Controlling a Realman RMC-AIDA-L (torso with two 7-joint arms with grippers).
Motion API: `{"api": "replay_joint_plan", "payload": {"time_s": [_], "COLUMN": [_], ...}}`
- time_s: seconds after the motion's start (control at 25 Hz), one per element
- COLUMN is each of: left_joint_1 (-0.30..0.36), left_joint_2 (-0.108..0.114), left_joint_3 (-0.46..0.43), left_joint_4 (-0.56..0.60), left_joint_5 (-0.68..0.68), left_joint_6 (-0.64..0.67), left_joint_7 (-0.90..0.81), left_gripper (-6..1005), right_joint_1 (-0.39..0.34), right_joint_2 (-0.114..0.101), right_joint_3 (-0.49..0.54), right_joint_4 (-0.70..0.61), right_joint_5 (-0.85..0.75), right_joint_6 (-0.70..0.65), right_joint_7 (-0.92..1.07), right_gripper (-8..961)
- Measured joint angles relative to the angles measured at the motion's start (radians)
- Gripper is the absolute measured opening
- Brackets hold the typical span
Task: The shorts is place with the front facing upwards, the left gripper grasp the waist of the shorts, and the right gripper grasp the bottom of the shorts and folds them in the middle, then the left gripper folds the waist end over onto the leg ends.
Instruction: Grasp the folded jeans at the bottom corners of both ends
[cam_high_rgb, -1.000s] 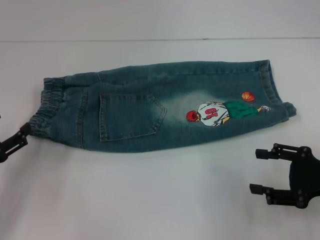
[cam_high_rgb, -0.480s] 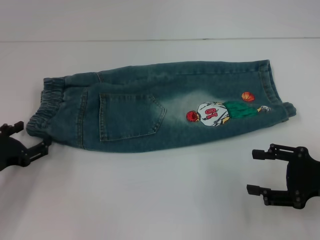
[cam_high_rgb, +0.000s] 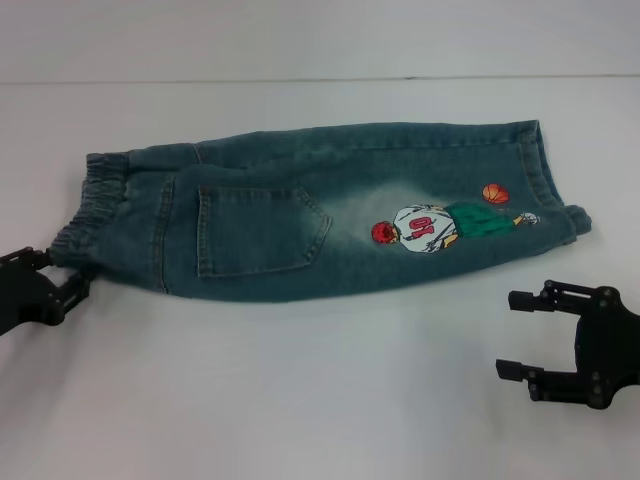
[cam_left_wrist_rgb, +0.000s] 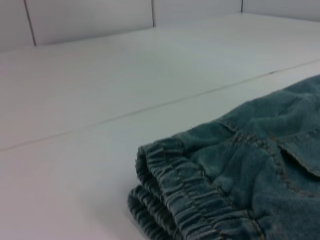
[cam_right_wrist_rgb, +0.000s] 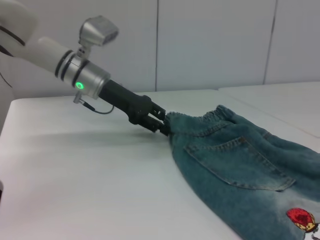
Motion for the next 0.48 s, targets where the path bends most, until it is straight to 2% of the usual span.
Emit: {"api": "replay_joint_plan", "payload": {"time_s": [0.28,0.48], "left_joint_1": [0.001,0.001], "left_joint_2": [0.002,0.003], "left_joint_3": [0.011,0.014], "left_joint_4": [0.022,0.029], "left_joint_5": [0.034,0.045], "left_joint_6": [0.05,0.093], "left_joint_7": [-0.026,-0.032], "left_gripper": [449,237], "right_joint_1": [0.006,0.009], "right_joint_2": [0.001,0.002], "right_joint_3": [0.0,0.001], "right_joint_4": [0.001,0.002], "right_joint_5": [0.002,0.004], "right_joint_6": [0.012,0.012], "right_joint_7": [-0.001,-0.001], "right_gripper": [785,784]}}
